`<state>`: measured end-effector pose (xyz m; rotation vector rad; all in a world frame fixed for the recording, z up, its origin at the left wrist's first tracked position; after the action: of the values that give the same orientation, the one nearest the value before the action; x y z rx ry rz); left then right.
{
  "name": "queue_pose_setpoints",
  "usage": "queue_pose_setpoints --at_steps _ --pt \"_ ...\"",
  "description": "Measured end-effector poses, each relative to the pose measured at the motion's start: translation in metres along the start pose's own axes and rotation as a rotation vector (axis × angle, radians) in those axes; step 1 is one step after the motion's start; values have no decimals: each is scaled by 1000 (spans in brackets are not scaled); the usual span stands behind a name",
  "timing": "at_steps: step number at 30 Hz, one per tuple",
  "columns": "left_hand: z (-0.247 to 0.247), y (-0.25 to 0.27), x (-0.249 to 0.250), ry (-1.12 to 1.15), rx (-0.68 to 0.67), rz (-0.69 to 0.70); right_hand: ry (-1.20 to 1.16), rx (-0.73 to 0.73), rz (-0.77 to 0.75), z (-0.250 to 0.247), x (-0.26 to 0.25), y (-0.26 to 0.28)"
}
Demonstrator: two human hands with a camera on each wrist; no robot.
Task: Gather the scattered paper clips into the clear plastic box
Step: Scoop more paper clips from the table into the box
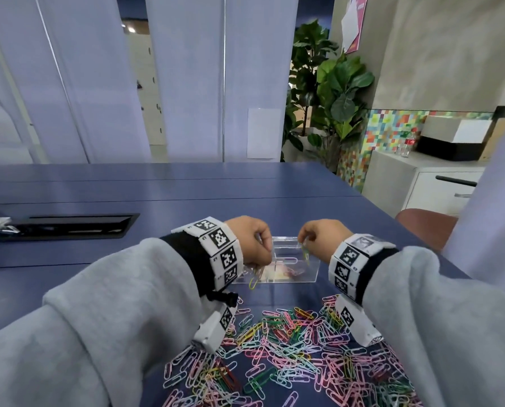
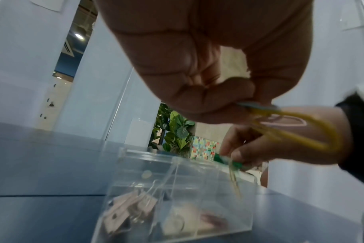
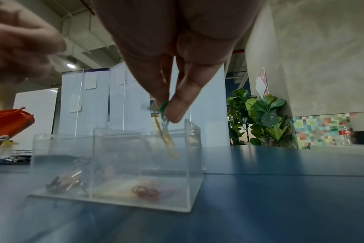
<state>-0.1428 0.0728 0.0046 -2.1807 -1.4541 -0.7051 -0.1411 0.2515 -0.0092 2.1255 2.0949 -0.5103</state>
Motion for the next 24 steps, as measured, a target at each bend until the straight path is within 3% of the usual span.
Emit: queue_pose_setpoints --at_steps 3,6,11,19,24 --pt "-2 -14 8 70 26 0 104 -82 -77 7 1 6" --pt "0 -34 14 66 143 -20 188 -186 -145 10 7 17" --pt "17 -58 24 10 199 -72 186 -169 -215 16 17 21" --pt "37 -63 29 -143 94 -55 192 -163 -293 20 13 22" --pt "36 -50 20 -233 -64 -43 173 -131 -287 11 14 24"
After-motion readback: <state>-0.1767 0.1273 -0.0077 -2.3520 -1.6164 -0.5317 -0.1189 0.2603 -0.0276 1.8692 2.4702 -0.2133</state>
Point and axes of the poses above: each hand's wrist, its own y-axis away from the middle knuckle, its own z-axis out of the palm, x = y × z, the point moved 1 cm from there along -y, towards the middle knuckle, and after that the axes turned 6 degrees about x, right-handed, at the moved point
